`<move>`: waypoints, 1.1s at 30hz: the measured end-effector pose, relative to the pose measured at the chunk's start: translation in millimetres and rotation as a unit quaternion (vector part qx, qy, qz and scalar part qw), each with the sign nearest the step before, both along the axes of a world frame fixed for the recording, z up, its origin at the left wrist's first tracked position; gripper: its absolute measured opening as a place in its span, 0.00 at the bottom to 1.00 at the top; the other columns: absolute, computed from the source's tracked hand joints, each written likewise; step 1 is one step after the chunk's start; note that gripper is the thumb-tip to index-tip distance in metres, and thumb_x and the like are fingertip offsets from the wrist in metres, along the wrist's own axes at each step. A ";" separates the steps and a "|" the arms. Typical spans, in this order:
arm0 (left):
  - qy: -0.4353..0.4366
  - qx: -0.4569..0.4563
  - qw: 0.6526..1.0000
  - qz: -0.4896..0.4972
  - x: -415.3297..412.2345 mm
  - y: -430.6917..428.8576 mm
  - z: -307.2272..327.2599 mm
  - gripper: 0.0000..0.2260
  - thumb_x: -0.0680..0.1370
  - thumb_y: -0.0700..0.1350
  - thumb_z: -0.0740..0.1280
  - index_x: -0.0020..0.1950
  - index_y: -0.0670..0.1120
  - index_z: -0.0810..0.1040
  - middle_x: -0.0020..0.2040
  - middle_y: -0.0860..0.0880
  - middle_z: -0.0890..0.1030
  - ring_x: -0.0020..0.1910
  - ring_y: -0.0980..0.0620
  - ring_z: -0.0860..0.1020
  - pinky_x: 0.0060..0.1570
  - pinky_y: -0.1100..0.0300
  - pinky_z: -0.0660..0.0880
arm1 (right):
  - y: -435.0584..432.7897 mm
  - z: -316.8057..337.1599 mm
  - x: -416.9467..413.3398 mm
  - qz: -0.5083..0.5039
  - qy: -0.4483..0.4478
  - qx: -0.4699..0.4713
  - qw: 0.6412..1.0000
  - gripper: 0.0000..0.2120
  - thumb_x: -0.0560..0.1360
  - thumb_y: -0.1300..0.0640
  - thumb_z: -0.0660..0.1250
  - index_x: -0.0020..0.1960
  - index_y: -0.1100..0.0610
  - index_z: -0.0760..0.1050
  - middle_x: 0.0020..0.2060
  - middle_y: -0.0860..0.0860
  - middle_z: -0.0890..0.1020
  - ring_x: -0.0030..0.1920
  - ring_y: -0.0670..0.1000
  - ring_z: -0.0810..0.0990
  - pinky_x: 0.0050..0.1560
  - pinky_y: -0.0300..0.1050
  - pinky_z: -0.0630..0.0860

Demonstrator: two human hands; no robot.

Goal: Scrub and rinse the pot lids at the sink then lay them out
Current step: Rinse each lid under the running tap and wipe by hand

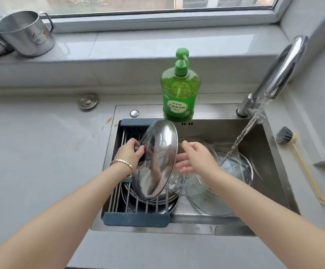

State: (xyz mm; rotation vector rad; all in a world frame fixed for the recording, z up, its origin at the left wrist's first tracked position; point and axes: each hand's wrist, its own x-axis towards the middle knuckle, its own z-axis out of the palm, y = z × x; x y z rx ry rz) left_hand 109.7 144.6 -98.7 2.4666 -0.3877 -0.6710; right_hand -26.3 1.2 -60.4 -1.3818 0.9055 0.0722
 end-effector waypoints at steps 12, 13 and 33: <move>-0.069 0.177 0.979 -0.070 -1.3 -26.2 -70.5 0.17 0.79 0.51 0.60 0.62 0.41 0.68 0.58 0.40 0.71 0.51 0.38 0.76 0.50 0.47 0.73 | -59.6 -182.0 -70.7 0.013 0.337 -0.002 0.941 0.13 0.77 0.58 0.63 0.34 0.59 0.68 0.34 0.55 0.72 0.42 0.55 0.71 0.36 0.43 0.66; -0.079 0.188 0.976 -0.071 -2.7 -29.6 -73.5 0.17 0.79 0.51 0.59 0.62 0.41 0.68 0.59 0.39 0.70 0.52 0.37 0.75 0.51 0.46 0.73 | -62.9 -188.5 -68.0 0.009 0.343 0.011 0.939 0.10 0.77 0.58 0.62 0.40 0.62 0.72 0.39 0.56 0.73 0.44 0.54 0.70 0.41 0.44 0.68; -0.068 0.267 0.960 0.041 -19.4 -76.9 -55.7 0.21 0.80 0.50 0.58 0.69 0.41 0.60 0.68 0.36 0.61 0.64 0.35 0.66 0.59 0.43 0.67 | -104.5 -158.2 -57.7 -0.137 0.133 0.092 0.977 0.14 0.72 0.75 0.61 0.41 0.58 0.62 0.32 0.61 0.76 0.24 0.51 0.76 0.24 0.41 0.74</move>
